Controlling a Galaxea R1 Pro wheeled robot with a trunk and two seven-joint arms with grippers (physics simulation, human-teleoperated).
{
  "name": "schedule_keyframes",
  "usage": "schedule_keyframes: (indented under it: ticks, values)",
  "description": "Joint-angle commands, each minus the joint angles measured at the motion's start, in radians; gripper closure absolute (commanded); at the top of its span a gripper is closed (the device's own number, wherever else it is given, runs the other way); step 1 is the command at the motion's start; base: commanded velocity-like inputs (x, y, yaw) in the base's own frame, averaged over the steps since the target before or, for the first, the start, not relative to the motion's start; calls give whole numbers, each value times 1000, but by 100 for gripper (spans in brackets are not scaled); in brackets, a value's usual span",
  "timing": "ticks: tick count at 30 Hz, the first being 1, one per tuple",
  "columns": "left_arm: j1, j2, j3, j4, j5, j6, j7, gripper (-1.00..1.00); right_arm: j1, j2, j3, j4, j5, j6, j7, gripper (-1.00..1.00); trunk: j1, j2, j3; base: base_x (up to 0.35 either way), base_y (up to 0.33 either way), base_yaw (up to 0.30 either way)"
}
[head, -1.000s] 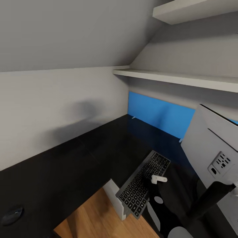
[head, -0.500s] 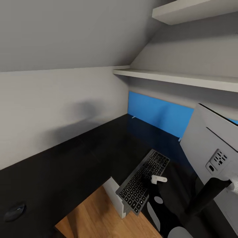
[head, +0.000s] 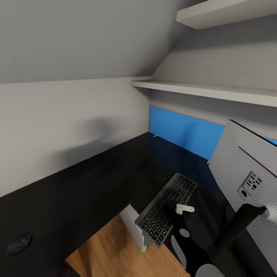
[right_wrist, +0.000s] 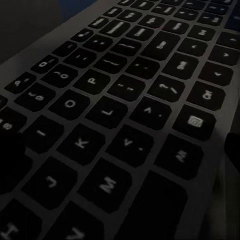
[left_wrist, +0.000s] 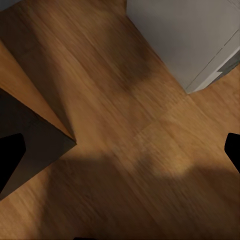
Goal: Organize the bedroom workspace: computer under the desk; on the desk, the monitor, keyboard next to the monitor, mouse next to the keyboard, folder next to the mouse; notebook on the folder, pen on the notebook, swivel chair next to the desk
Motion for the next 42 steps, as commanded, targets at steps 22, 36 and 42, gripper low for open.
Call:
schedule_keyframes:
  ticks: [22, 36, 42]
  values:
    - [-1, 0, -3, 0, 4, -3, 4, -100, 0, 0, 2, 6, -14, -5, -3, -100, 0, 0, -1, -59, 0, 0]
    - [-1, -1, -4, 1, 5, -3, 4, -100, 0, 0, -1, -158, -15, -8, -8, -100, 0, 0, -1, -13, 0, 0]
    - [-1, -3, -4, 0, 5, -3, 4, -100, 2, 0, -2, -241, -18, -9, -15, -100, 0, 0, -1, 0, 0, 0]
